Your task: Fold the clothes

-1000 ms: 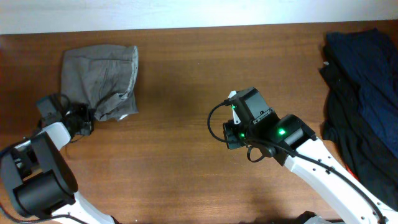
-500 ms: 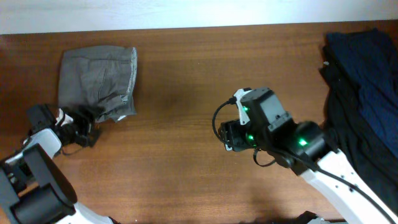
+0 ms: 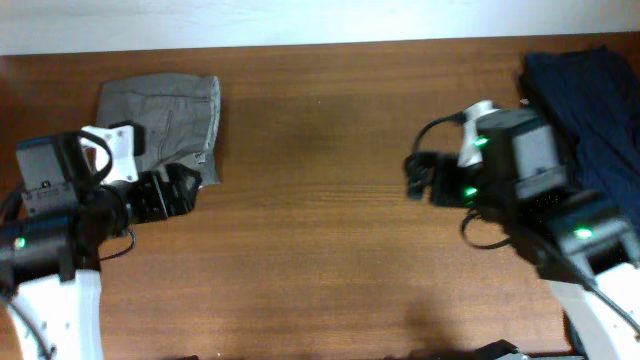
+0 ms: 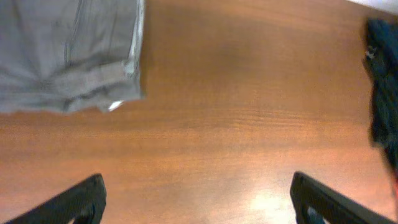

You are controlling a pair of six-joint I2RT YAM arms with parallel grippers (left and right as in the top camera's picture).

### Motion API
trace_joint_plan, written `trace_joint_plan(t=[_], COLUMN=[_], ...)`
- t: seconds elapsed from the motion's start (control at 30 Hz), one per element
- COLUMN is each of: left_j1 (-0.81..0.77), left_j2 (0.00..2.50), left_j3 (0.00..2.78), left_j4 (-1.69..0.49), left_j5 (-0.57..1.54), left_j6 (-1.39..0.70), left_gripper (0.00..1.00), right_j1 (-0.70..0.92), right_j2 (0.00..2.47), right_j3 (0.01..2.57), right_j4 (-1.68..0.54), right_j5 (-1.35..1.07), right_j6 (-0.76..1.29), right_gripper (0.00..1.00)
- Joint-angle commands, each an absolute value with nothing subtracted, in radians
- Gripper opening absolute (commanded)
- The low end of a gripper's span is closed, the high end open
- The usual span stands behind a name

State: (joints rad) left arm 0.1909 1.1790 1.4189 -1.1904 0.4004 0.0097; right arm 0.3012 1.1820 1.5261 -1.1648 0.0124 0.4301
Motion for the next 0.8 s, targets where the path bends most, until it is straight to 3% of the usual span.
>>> trace_joint_plan(t=[0.0,0.17,0.77], left_j1=[0.046,-0.045,-0.045], left_j2=[1.159,1.109,1.072], left_j3=[1.619,1.711,1.711], left_j4=[-1.376,-1.533,-1.528], left_j5=[0.196,0.103,0.108], left_j6=[0.141,0.140,0.140], left_gripper=[0.95,0.99,0.99], right_j1=[0.220,0.202,0.202], right_j2=[1.160,1.071,0.978], right_j3=[1.656,1.742,1.741], right_j4=[-1.258,-1.381,-1.411], right_j5=[0.035,0.031,0.031], right_j6=[0.362,0.219,0.217], right_gripper=[0.99,0.99,0.99])
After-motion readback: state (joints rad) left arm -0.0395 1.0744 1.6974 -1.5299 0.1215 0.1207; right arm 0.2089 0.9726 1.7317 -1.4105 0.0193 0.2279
